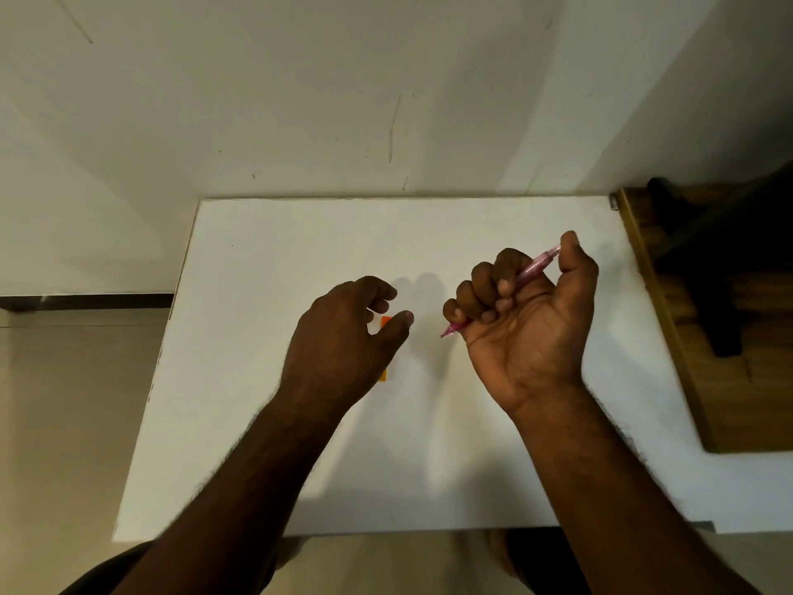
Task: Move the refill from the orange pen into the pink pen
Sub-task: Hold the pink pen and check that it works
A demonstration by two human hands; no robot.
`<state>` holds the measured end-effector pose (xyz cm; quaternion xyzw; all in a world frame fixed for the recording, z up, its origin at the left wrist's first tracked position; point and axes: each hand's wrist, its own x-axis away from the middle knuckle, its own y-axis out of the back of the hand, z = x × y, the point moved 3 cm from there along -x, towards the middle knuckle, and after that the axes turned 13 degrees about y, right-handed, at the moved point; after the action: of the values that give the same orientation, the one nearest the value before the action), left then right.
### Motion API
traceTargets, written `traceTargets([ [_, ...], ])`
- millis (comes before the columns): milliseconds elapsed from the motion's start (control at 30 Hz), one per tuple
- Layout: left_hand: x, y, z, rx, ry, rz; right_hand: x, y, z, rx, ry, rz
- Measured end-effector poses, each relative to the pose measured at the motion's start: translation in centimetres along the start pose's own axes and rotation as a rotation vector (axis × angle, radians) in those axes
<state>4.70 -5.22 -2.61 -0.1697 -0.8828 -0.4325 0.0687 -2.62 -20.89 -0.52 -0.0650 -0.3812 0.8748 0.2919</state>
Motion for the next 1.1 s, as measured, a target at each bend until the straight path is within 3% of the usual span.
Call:
traceTargets([
  [1100, -0.09, -0.10, 0.13, -0.008, -0.017, 0.006, -0.06, -0.75, -0.06, 0.200, 0.076, 0.088],
])
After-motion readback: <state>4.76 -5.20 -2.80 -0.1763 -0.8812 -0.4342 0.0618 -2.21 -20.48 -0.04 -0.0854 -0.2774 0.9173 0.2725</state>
